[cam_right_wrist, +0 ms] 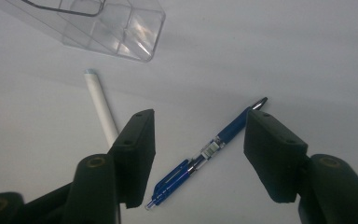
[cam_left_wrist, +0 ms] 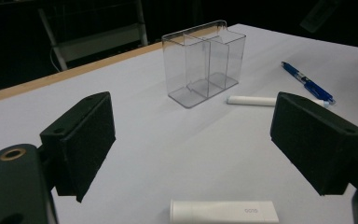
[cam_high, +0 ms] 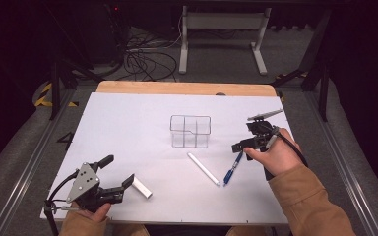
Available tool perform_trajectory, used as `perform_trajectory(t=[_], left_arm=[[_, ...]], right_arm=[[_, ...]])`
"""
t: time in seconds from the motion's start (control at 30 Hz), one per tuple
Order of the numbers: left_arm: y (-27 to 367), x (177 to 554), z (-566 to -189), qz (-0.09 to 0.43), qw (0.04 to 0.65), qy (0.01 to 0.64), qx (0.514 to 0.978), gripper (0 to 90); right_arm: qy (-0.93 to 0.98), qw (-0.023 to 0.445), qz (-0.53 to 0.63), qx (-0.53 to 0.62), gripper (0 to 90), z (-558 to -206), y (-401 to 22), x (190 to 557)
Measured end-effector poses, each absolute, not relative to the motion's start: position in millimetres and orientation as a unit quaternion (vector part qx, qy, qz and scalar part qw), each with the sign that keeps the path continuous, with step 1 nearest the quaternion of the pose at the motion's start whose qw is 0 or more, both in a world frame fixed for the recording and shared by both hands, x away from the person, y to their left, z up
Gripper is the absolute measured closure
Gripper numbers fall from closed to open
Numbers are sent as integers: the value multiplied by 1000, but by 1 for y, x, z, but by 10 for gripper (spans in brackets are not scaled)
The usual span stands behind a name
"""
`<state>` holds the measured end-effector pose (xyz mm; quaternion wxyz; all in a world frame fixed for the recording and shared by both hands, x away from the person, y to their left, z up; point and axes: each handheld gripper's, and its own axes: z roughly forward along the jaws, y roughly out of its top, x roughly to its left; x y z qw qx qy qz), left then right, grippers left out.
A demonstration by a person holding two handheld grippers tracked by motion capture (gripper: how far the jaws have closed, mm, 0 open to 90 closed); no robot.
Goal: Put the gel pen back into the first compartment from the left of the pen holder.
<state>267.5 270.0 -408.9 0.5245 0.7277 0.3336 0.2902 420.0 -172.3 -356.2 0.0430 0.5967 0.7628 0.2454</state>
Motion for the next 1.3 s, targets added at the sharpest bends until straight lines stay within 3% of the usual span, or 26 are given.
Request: perform_trajectory(t=[0.13,0.37,0.5,0.87,1.0,1.3], left_arm=[[270,267,-409,290,524,333,728,147],[271,267,-409,292,524,332,728,151],[270,267,-409,291,523,332,729,152],[270,267,-409,291,523,333,729,152],[270,267,-409,292,521,331,730,152],[269,266,-409,293,521,330,731,152]], right_arm=[[770,52,229,594,464,-363,-171,423],[737,17,214,641,509,-373,-174,426],[719,21,209,662,549,-375,-175,426],[695,9,204,690,549,-382,-173,428],[681,1,213,701,508,-385,-173,429],[658,-7,198,726,553,-391,-172,430]])
